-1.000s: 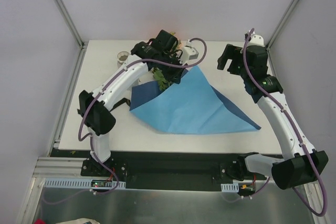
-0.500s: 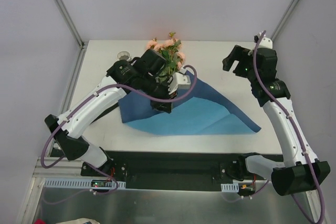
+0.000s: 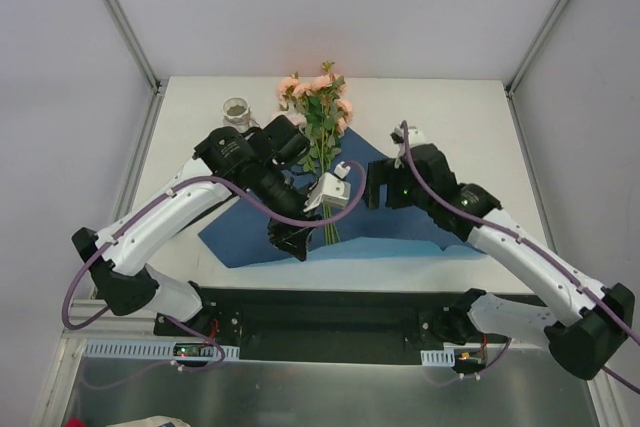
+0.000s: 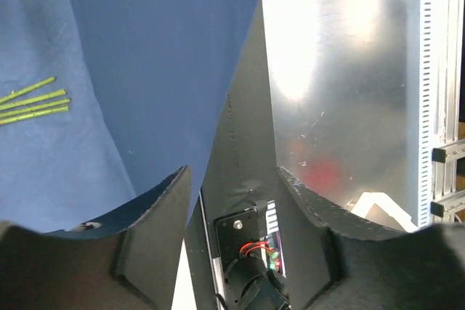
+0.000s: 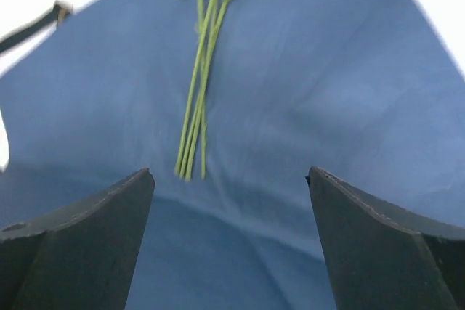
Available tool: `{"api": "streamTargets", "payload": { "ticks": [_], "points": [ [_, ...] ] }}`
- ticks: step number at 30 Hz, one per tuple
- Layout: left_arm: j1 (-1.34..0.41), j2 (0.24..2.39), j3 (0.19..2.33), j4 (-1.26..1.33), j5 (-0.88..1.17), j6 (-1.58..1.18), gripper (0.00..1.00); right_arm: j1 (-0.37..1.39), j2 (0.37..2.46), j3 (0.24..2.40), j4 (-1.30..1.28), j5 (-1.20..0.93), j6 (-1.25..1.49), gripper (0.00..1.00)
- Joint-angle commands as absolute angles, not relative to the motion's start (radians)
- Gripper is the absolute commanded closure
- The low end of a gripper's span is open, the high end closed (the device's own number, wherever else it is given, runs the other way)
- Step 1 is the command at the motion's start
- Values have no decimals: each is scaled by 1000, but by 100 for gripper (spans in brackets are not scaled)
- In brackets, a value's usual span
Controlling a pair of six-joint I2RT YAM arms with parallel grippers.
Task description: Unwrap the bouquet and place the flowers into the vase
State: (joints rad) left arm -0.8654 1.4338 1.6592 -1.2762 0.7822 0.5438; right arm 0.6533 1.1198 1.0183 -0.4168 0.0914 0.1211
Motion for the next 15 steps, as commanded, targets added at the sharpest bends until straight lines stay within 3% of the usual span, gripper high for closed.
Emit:
{"api": "streamTargets", "payload": {
  "ticks": [1, 2, 5, 7, 8, 12, 15],
  "points": [
    [-873, 1382, 1680, -1331, 793, 597, 47, 803, 967, 944, -509, 155, 199, 10],
    [-873, 1379, 1690, -1330, 779, 592, 44, 881, 925, 924, -524, 166, 231, 11],
    [-873, 1373, 1759, -1328, 723, 574, 18, 1042, 841, 847, -578, 227, 319, 12],
    [-870, 1370, 1828, -1322, 663, 551, 12, 1118, 809, 810, -629, 287, 369, 13],
    [-867, 1367, 1848, -1312, 644, 545, 1, 1184, 792, 807, -647, 311, 383, 13],
    [-821, 1319, 1838, -1189, 490, 462, 1, 1227, 811, 931, -764, 476, 350, 8],
    [-666, 1284, 1763, -1072, 423, 381, 1, 1148, 897, 1067, -793, 546, 206, 4]
  ]
}}
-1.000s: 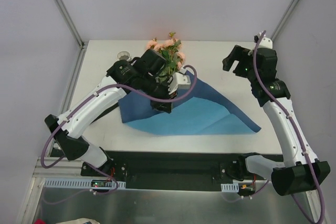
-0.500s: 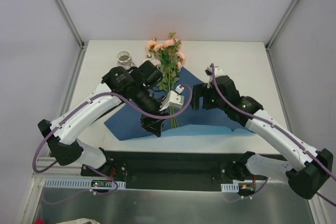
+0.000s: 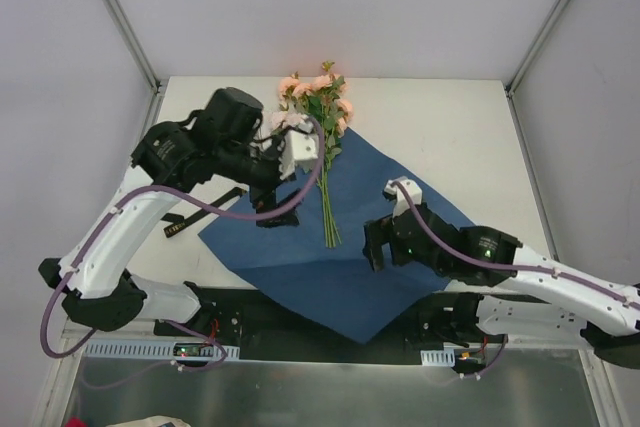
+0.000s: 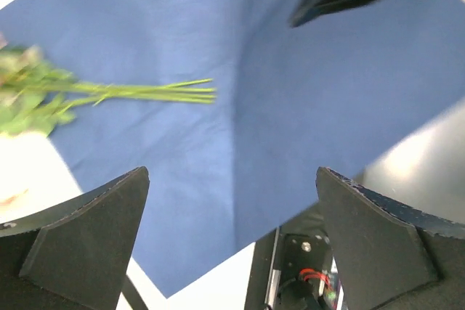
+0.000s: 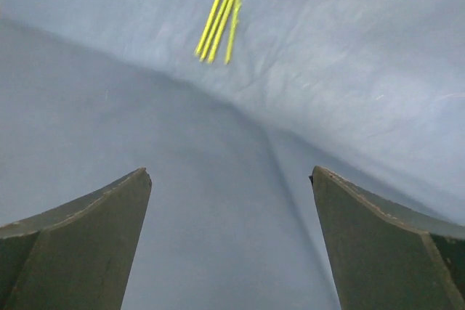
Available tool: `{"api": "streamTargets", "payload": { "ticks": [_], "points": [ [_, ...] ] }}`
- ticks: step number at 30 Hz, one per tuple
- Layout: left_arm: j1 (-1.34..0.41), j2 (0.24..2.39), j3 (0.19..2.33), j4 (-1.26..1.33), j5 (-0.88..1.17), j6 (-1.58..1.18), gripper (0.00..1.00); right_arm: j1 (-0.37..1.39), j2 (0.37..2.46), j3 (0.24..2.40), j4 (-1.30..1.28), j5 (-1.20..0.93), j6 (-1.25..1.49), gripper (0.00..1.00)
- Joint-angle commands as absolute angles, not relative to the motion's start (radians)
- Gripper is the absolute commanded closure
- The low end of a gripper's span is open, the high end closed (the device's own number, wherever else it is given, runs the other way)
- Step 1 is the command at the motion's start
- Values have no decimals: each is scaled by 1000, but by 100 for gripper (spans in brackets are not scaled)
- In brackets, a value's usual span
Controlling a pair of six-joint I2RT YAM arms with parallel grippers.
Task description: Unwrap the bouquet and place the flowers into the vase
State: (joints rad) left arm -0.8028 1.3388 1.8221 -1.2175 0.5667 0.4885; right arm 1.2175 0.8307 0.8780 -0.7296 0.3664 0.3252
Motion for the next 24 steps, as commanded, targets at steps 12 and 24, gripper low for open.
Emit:
{"api": "streamTargets", "payload": {
  "ticks": [12, 24],
  "points": [
    [-92, 1198, 1335, -913, 255, 299, 1, 781, 1583, 1750, -620, 313, -67, 28],
    [139, 1242, 1134, -732, 267, 314, 1, 686, 2132, 2008, -598, 160, -17, 53]
  ]
}}
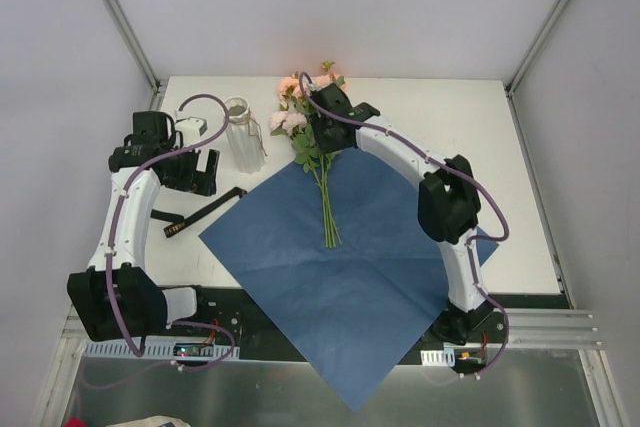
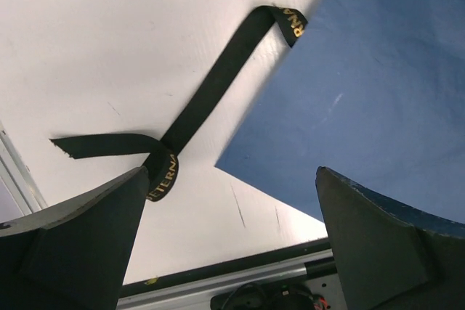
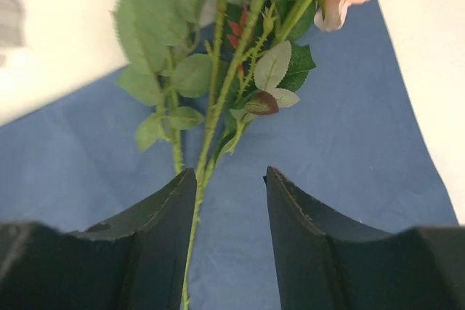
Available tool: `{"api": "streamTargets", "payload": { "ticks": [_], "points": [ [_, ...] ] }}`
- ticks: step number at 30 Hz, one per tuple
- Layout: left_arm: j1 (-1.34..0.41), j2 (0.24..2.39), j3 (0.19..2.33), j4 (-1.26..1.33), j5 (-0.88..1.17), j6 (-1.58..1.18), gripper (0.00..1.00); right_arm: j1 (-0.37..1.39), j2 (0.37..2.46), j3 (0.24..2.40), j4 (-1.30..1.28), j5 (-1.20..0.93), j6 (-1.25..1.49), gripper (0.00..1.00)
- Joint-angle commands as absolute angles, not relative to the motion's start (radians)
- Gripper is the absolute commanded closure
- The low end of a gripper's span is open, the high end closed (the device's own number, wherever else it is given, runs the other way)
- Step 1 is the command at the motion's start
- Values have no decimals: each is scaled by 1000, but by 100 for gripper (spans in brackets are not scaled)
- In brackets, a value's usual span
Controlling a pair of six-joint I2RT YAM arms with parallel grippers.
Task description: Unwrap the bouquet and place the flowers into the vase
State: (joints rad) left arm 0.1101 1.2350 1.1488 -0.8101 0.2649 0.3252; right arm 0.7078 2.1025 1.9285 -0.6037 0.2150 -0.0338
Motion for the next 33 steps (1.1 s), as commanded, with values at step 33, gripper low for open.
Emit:
{"api": "streamTargets", "payload": {
  "ticks": [33],
  "points": [
    [242, 1350, 1078, -653, 318, 347, 1, 666, 2307, 2005, -523, 69, 55, 83]
  ]
}}
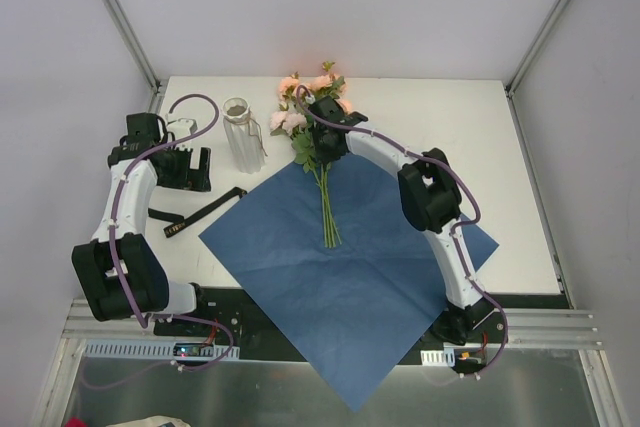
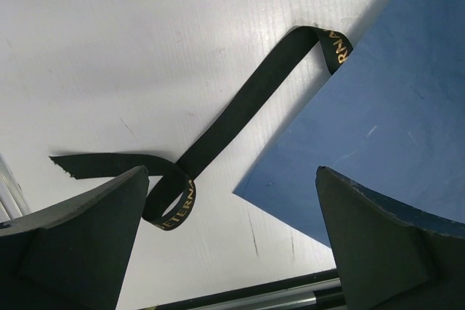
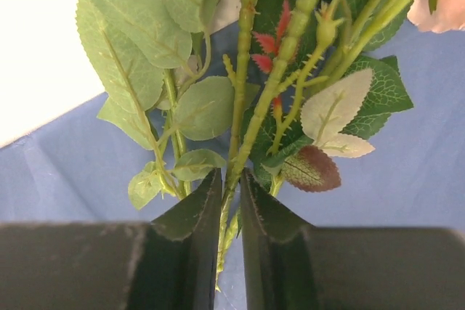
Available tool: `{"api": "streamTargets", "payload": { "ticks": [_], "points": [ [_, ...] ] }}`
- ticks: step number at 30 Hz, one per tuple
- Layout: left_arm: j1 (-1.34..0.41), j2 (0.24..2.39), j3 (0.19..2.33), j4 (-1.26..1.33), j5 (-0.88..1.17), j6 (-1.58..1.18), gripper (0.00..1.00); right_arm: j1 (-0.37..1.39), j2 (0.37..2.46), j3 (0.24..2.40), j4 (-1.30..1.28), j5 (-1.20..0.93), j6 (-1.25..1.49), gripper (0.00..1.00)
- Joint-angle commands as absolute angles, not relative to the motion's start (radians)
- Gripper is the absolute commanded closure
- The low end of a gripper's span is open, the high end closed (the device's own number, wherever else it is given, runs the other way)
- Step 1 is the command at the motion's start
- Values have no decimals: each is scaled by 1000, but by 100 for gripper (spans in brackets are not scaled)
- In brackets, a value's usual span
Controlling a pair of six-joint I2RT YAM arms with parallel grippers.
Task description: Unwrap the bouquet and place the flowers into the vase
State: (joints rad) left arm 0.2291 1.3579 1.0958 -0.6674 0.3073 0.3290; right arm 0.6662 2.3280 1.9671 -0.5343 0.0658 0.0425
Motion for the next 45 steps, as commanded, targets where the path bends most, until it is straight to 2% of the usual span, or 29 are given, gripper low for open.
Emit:
{"api": "streamTargets", "payload": {
  "ticks": [1, 5, 21, 28, 33, 41, 42, 45],
  "points": [
    [242, 1351, 1077, -650, 318, 348, 1, 667, 2300, 2003, -522, 71, 57, 87],
    [244, 1347, 1065, -646, 316, 350, 1, 667, 2232, 1947, -492, 83, 61, 98],
    [242, 1315, 1060, -643, 319, 354, 1, 663, 1846, 1642, -310, 117, 118, 99],
    [244, 1308, 1078, -643, 318, 348, 1, 655, 1694, 1548, -61, 34, 164, 99],
    [248, 1313, 1097, -644, 311, 325, 1, 686, 1700, 1721, 86, -40, 143, 99],
    [307, 1335, 1129, -650, 360, 268, 1, 744, 1831, 1842, 691, -135, 137, 99],
    [313, 1339, 1132, -653, 370, 264, 1, 758, 1850, 1845, 847, -133, 115, 99],
    [324, 1354, 1134, -661, 388, 258, 1, 782, 1934, 1942, 928, -146, 72, 99]
  ]
}}
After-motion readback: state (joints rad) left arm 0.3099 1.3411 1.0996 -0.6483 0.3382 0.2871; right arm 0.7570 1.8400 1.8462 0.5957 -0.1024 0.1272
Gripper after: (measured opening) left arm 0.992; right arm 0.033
